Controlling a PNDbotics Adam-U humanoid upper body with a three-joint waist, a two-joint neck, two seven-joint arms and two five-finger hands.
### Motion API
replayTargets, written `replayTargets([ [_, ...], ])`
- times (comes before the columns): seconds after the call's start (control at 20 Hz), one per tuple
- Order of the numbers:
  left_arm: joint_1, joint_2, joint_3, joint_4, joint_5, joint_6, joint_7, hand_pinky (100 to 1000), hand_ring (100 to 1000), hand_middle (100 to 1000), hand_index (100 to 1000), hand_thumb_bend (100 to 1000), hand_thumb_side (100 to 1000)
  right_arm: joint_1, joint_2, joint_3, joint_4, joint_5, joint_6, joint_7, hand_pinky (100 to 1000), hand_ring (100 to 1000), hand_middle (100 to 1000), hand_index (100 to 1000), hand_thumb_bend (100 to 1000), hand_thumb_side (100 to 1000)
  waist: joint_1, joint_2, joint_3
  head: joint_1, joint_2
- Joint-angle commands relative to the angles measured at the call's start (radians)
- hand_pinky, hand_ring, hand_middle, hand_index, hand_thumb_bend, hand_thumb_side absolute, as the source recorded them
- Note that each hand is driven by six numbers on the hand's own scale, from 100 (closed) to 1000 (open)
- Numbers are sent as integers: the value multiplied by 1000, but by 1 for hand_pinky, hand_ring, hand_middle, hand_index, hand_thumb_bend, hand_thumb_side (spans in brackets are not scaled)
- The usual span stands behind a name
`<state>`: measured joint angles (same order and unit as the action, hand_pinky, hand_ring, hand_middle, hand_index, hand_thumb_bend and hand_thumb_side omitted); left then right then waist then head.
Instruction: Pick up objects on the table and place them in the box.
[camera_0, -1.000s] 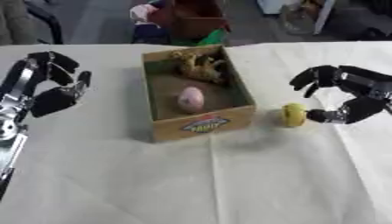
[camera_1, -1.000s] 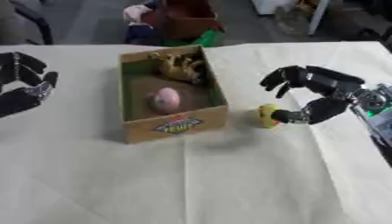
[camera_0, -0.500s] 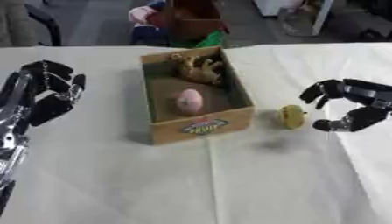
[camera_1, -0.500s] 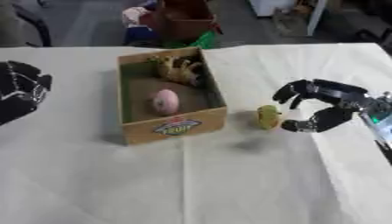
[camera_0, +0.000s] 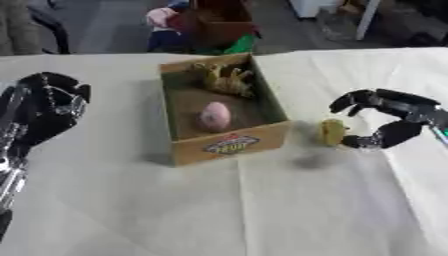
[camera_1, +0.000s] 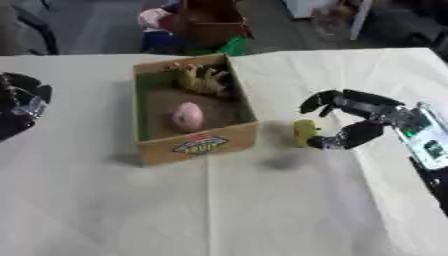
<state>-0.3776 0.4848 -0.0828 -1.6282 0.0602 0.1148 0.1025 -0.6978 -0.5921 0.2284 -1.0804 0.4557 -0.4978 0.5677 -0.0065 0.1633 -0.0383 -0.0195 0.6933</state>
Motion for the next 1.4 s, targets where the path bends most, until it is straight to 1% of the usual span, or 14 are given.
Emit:
replayTargets([
  [0.05, -6, 27, 3, -9, 4, -2, 1, 560, 509, 507, 624, 303, 232, -19, 31, -19, 13, 274, -25, -105, 766, 860, 840, 839, 443, 594, -1, -14, 2, -3, -11],
  [0.15, -5, 24, 2, -8, 4, -1, -1, 560, 508, 507, 624, 303, 232, -21, 56, -28, 53, 412, -43, -206, 752, 843, 824, 826, 442, 621, -2, -15, 4, -4, -12],
  [0.25, -4, 23, 1, -8, 4, -2, -1, 559, 508, 507, 624, 302, 231, -25, 72, -33, 90, 493, -50, -281, 746, 836, 816, 820, 442, 638, -2, -15, 5, -5, -12],
  [0.4, -4, 20, 1, -8, 5, -2, -2, 559, 508, 507, 624, 303, 232, -33, 87, -40, 130, 570, -48, -364, 731, 815, 803, 802, 444, 643, -1, -16, 8, -7, -14],
  [0.45, -3, 20, 0, -7, 5, -1, -2, 559, 508, 507, 624, 303, 232, -34, 91, -41, 141, 588, -47, -384, 723, 802, 797, 798, 449, 628, -1, -16, 9, -7, -14],
  [0.55, -2, 19, 0, -7, 6, -1, -3, 559, 508, 507, 624, 303, 232, -35, 97, -45, 159, 609, -49, -417, 681, 749, 770, 779, 447, 565, -1, -16, 9, -8, -15],
  [0.6, -1, 19, 0, -7, 6, -1, -2, 558, 507, 507, 624, 303, 232, -34, 98, -49, 167, 609, -49, -434, 648, 714, 753, 761, 325, 498, -1, -16, 9, -8, -15],
  [0.65, -1, 18, 0, -6, 6, -1, -2, 558, 507, 506, 624, 304, 232, -34, 99, -52, 173, 605, -47, -451, 619, 682, 738, 744, 255, 465, -1, -16, 9, -8, -15],
  [0.7, 0, 18, 0, -6, 7, -1, -3, 558, 507, 507, 624, 304, 232, -34, 100, -55, 177, 599, -44, -467, 572, 636, 715, 723, 147, 413, -1, -16, 9, -8, -16],
  [0.75, 0, 18, 0, -5, 7, -1, -3, 558, 507, 506, 624, 304, 232, -33, 99, -58, 180, 590, -40, -485, 530, 599, 686, 700, 100, 382, -2, -16, 9, -8, -16],
  [0.9, 2, 17, -1, -3, 7, -1, -4, 557, 507, 506, 624, 304, 233, -32, 98, -61, 184, 560, -33, -528, 427, 517, 620, 657, 100, 304, -2, -15, 8, -8, -16],
  [1.0, 2, 16, -2, -3, 8, -1, -5, 557, 507, 506, 624, 304, 233, -31, 97, -62, 185, 533, -32, -547, 381, 480, 589, 633, 100, 287, -2, -15, 7, -9, -17],
  [1.2, 3, 16, -2, -3, 11, -2, -5, 556, 507, 506, 623, 304, 232, -29, 94, -64, 162, 469, -32, -567, 348, 459, 574, 617, 100, 266, -1, -15, 6, -10, -18],
  [1.4, 5, 15, -2, -2, 15, -2, -6, 556, 506, 505, 623, 304, 232, -45, 79, -67, 81, 352, -27, -561, 325, 445, 562, 599, 100, 241, -1, -17, 6, -9, -17],
])
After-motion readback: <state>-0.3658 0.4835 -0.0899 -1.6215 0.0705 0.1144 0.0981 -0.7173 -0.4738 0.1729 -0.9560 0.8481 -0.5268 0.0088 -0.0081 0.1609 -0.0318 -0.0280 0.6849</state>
